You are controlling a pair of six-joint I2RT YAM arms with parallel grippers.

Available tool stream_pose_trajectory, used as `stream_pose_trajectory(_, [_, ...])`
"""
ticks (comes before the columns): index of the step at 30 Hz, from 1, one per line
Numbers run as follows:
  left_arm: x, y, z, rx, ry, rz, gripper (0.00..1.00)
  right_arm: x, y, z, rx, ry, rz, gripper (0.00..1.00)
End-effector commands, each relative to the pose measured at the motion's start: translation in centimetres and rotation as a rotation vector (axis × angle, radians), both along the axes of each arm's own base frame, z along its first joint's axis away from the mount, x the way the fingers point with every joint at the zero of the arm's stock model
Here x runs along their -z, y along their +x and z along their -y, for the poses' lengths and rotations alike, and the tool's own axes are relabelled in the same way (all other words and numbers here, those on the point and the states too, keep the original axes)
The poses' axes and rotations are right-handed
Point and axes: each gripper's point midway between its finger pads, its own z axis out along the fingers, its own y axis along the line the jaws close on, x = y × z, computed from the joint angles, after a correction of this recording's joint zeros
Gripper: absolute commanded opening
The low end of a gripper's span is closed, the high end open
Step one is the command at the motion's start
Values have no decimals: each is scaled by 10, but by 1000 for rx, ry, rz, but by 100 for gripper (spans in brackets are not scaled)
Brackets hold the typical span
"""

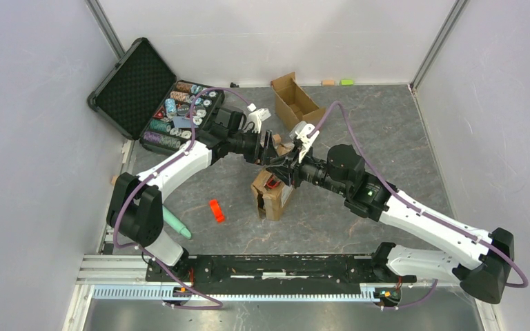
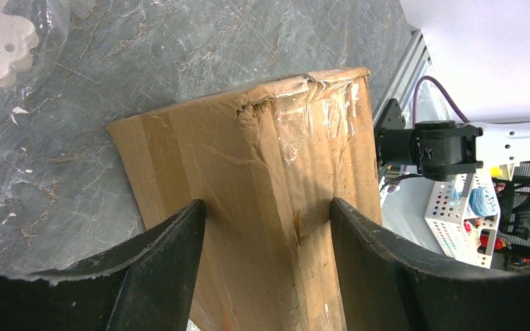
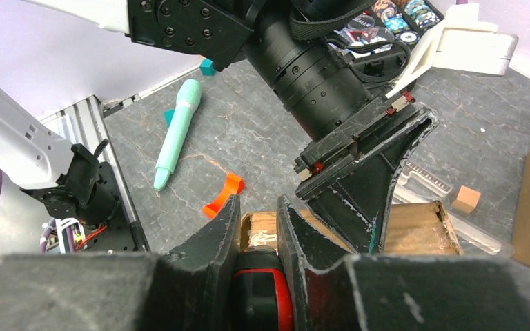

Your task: Unpack the express box

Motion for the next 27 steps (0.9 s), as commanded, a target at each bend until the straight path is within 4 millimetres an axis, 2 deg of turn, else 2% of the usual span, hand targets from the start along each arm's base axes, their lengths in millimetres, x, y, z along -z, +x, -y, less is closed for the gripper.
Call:
stream_pose_trajectory(1, [45, -7, -15, 2, 136, -47, 71, -9, 1, 3, -9, 25, 10, 0])
stream_pose_trajectory(6, [46, -6, -15, 0, 137, -50, 71, 3, -6, 0, -65, -26, -46, 0])
stream_pose_trajectory(14, [47, -4, -14, -14, 144, -56, 71, 29, -10, 7, -72, -123, -145, 0])
stream_pose_trajectory(27, [56, 9, -15, -82, 180, -78, 71, 66, -24, 3, -157, -102, -421, 0])
